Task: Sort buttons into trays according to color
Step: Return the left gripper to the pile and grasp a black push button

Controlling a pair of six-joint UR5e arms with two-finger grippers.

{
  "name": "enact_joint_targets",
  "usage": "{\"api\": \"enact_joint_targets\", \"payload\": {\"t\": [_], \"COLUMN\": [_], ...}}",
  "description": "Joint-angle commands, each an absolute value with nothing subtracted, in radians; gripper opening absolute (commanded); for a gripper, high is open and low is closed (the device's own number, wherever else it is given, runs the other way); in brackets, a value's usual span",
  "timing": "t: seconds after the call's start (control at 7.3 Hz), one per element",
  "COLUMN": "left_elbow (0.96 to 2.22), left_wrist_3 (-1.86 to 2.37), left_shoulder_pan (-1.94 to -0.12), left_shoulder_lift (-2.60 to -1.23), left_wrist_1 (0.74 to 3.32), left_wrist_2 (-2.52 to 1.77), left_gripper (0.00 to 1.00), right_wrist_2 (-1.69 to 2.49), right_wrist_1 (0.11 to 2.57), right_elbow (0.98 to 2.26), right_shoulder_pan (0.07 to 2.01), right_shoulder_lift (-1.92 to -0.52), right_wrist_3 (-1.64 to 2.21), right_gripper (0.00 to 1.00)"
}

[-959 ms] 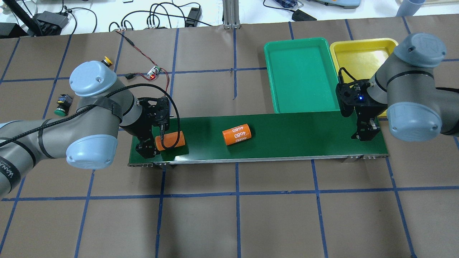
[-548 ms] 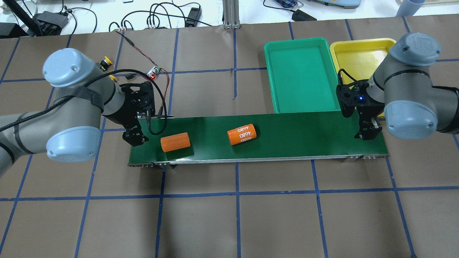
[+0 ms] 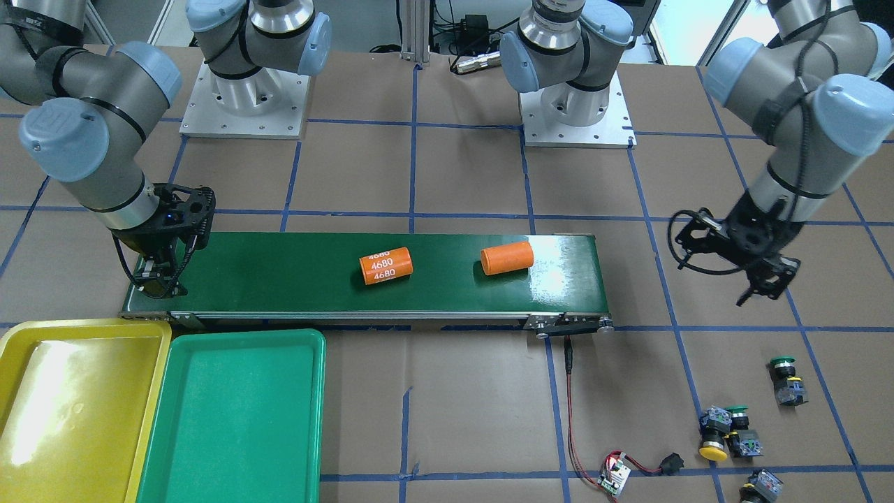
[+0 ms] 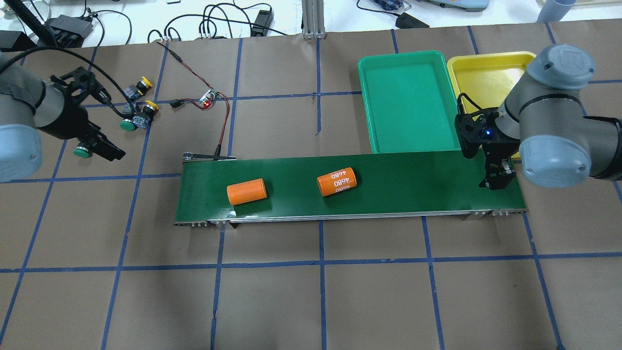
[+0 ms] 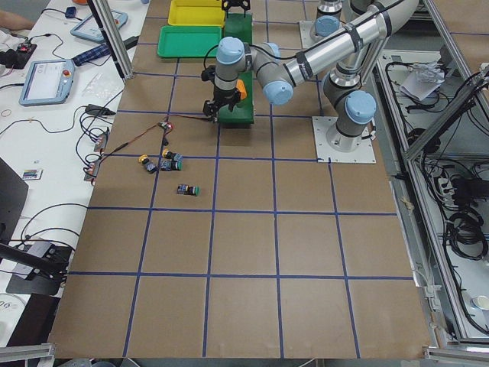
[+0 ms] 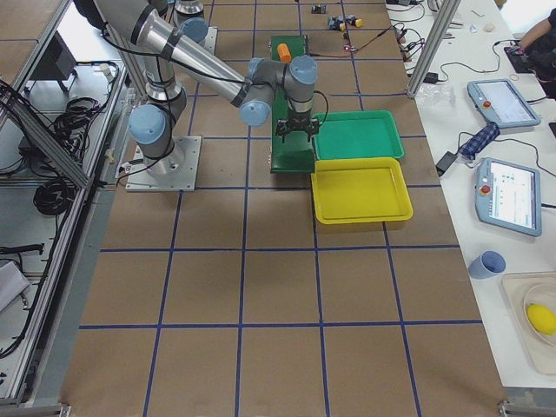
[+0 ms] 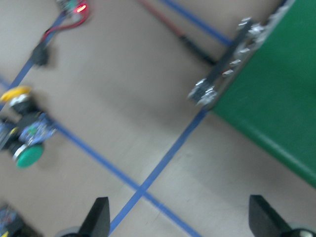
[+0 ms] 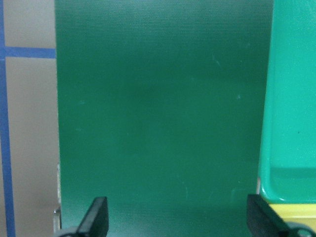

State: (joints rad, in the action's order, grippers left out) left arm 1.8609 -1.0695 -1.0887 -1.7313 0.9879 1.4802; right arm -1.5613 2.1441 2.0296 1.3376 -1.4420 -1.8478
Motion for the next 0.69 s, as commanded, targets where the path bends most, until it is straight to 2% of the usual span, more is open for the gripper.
{"api": "enact_joint_targets", "payload": {"t": [0.0, 0.14, 0.55], "left_elbow": [1.74, 1.689, 1.499], "left_wrist_3": [-0.743, -0.619, -0.624], "left_shoulder_pan": [-1.008, -1.008, -1.005], "left_shoulder_lift": [-1.892, -1.951, -2.139], "left_wrist_1": [0.971, 0.973, 0.917], "left_wrist_2": [1.485, 1.485, 1.488], "left_gripper": [1.0, 1.0, 1.0], "right_wrist_2": [-1.56, -1.559, -1.557], "right_wrist_1": [2.14, 2.138, 2.143], "right_elbow": [2.029, 2.029, 2.029], "right_shoulder_pan": [1.338, 1.338, 1.338], "right_shoulder_lift": [-1.442, -1.442, -1.442], "right_wrist_3": [-1.847, -1.844, -1.845], "right_gripper": [1.0, 1.0, 1.0]}}
